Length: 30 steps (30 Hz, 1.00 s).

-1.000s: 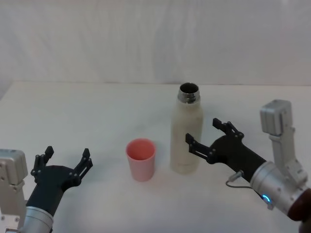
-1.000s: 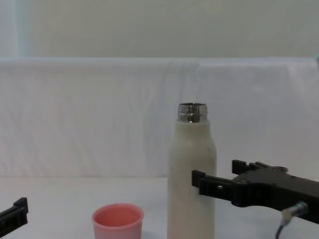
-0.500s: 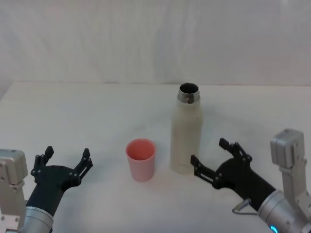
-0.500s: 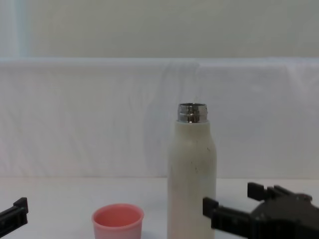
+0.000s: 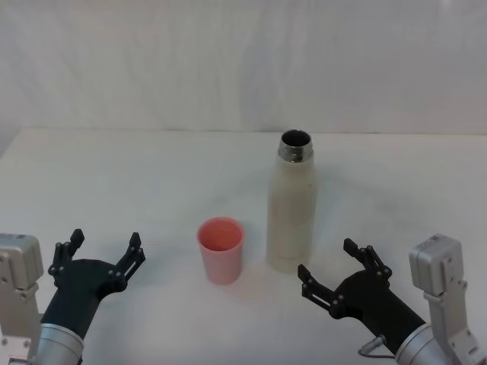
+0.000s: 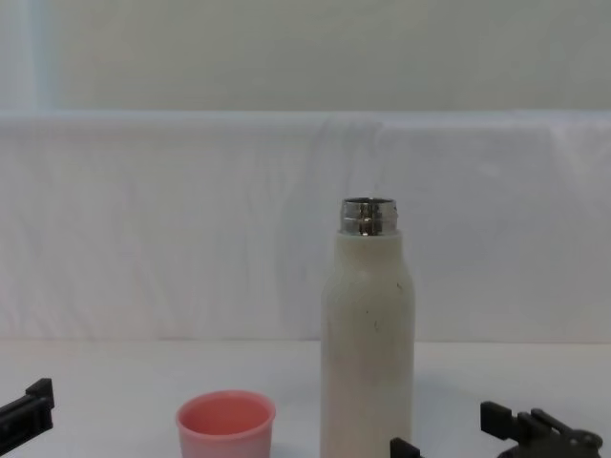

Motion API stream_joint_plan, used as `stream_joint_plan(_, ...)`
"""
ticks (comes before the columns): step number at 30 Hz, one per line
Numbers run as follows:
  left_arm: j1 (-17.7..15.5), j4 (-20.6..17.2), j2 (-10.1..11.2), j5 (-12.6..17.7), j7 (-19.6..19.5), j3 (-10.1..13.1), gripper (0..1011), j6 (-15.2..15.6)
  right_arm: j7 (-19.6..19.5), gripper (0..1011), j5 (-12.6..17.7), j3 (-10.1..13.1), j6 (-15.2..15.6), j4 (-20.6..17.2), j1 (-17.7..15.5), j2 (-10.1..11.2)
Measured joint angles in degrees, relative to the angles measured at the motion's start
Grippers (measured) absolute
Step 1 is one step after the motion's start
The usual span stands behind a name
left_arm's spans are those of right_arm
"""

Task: Grasp the thermos with one hand and pour water into the cup lid.

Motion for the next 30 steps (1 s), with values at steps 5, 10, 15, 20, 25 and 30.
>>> stream_joint_plan(5, 0.00, 0.00, 0.00, 0.00, 0.00, 0.00, 1001, 0.00, 0.00, 1000, -0.15, 0.11, -0.28, 0.42, -0.06, -0.24)
stream_joint_plan(10, 0.00, 0.00, 0.00, 0.00, 0.00, 0.00, 1001, 0.00, 0.00, 999, -0.12, 0.09, -0.21, 0.28, -0.02, -0.17)
stream_joint_plan(15, 0.00, 0.00, 0.00, 0.00, 0.00, 0.00, 1001, 0.00, 0.00, 999, -0.09, 0.07, -0.12, 0.18, 0.00, -0.11)
stream_joint_plan(20, 0.00, 0.00, 0.00, 0.00, 0.00, 0.00, 1001, 0.00, 0.03, 1000, -0.05, 0.05, -0.06, 0.11, 0.02, -0.06)
stream_joint_plan(25, 0.00, 0.00, 0.00, 0.00, 0.00, 0.00, 1001, 0.00, 0.06, 1000, -0.02, 0.01, 0.01, 0.06, 0.05, -0.04)
stream_joint_plan(30, 0.00, 0.00, 0.00, 0.00, 0.00, 0.00, 1001, 0.00, 0.08, 1000, 0.00, 0.01, 0.05, 0.03, 0.07, -0.02)
